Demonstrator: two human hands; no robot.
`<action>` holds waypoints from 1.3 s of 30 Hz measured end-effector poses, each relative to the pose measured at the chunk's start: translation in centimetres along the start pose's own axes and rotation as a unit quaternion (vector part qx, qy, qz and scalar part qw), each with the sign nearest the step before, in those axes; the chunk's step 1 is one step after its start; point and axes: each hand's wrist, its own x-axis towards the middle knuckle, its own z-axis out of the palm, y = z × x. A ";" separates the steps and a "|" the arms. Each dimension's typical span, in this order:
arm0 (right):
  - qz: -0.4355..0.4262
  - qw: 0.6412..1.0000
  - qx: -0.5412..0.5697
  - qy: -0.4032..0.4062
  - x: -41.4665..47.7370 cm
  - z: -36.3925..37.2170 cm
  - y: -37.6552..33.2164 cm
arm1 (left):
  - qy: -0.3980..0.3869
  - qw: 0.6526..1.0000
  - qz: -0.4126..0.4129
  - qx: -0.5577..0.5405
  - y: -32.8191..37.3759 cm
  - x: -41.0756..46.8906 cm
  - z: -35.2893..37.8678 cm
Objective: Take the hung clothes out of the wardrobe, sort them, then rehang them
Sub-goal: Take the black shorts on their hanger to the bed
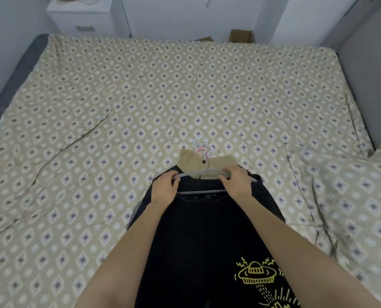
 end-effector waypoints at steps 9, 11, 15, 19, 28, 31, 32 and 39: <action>-0.061 0.995 -0.070 -0.018 -6.0 -1.3 -2.1 | 0.066 0.997 0.032 0.028 0.4 -5.5 -3.0; -0.089 0.992 -0.082 -0.016 -7.4 -2.2 -3.3 | 0.082 0.996 0.026 0.034 1.0 -7.5 -4.3; -0.156 0.980 -0.119 -0.022 -10.8 -3.8 -6.1 | 0.127 0.990 -0.008 0.063 1.9 -13.3 -7.2; -0.267 0.954 -0.127 -0.050 -15.0 -3.7 -10.4 | 0.208 0.973 -0.057 0.080 1.4 -19.8 -9.7; -0.478 0.860 -0.146 -0.101 -28.6 -1.1 -20.6 | 0.361 0.898 -0.241 0.066 -2.3 -38.3 -14.0; -0.539 0.819 -0.146 -0.132 -34.6 0.7 -22.5 | 0.396 0.865 -0.303 0.057 -3.7 -45.7 -14.3; -0.558 0.804 -0.149 -0.141 -36.7 1.3 -23.1 | 0.406 0.853 -0.323 0.057 -4.2 -48.2 -14.4; -0.679 0.688 -0.171 -0.192 -51.9 5.9 -25.8 | 0.469 0.751 -0.462 0.045 -6.7 -66.0 -12.4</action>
